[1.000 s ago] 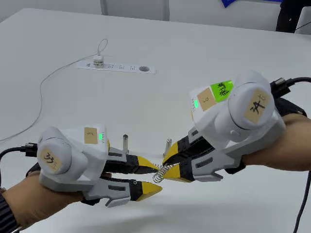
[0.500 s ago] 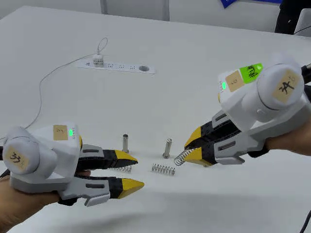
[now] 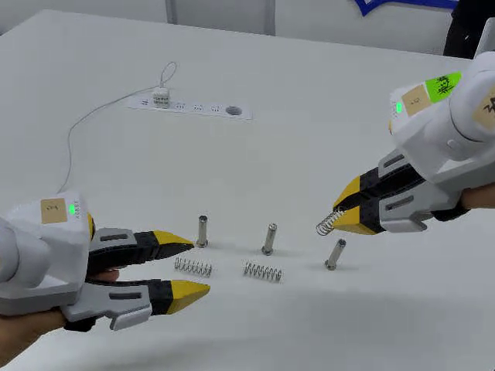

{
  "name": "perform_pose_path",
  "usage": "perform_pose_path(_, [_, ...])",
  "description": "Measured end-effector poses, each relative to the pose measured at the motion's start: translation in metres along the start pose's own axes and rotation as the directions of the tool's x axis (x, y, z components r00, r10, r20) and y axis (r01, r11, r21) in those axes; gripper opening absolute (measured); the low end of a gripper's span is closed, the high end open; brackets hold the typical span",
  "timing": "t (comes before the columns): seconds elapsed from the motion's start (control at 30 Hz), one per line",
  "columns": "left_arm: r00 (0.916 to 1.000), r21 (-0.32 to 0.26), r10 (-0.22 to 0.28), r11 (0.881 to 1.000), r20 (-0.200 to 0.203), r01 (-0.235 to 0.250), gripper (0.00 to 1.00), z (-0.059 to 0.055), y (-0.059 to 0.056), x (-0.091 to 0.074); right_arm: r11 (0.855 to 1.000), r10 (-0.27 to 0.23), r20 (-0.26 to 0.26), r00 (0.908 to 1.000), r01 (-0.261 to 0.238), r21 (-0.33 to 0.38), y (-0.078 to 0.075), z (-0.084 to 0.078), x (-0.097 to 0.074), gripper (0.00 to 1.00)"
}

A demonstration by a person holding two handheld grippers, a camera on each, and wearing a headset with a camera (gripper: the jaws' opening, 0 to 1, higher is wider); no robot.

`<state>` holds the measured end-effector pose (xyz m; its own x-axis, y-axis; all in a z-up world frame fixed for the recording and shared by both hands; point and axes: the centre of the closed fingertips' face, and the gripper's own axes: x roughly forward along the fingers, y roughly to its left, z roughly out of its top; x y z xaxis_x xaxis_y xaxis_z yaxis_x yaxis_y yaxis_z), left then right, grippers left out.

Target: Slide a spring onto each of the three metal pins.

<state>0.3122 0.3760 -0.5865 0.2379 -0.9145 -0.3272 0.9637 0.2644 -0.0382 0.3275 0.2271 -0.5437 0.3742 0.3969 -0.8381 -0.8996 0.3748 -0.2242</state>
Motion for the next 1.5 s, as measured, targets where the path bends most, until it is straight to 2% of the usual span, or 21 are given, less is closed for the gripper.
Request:
perform_pose_path(0.1, [0.9999,-0.011,0.017,1.000,0.002,-0.017,0.39,-0.001,0.002,-0.003,1.000,0.000,-0.028,0.9996,0.001,0.005,-0.004,-0.007,0.001,0.12])
perform_pose_path(0.17, [0.9996,-0.016,0.026,1.000,0.003,-0.026,0.40,-0.001,0.004,-0.004,1.000,-0.008,-0.064,0.9979,0.008,-0.004,-0.008,-0.014,0.003,0.12])
perform_pose_path(0.37, [0.9991,-0.023,0.041,0.999,0.011,-0.041,0.41,-0.001,0.005,-0.006,1.000,0.006,-0.125,0.9921,-0.006,0.003,-0.011,-0.031,0.011,0.12])
perform_pose_path(0.63, [0.9991,-0.029,0.041,0.999,0.009,-0.041,0.42,-0.003,0.002,-0.006,0.999,0.026,-0.170,0.9852,-0.022,0.025,-0.014,-0.047,0.023,0.12])
perform_pose_path(1.17, [0.9991,-0.040,0.040,0.998,0.008,-0.040,0.42,-0.007,0.006,-0.005,0.997,0.062,-0.205,0.9768,-0.053,0.050,-0.013,-0.055,0.036,0.12])
perform_pose_path(1.5, [0.9995,-0.041,0.032,0.999,0.001,-0.032,0.42,-0.008,0.005,-0.004,0.995,0.089,-0.231,0.9690,-0.076,0.061,-0.010,-0.065,0.055,0.12])
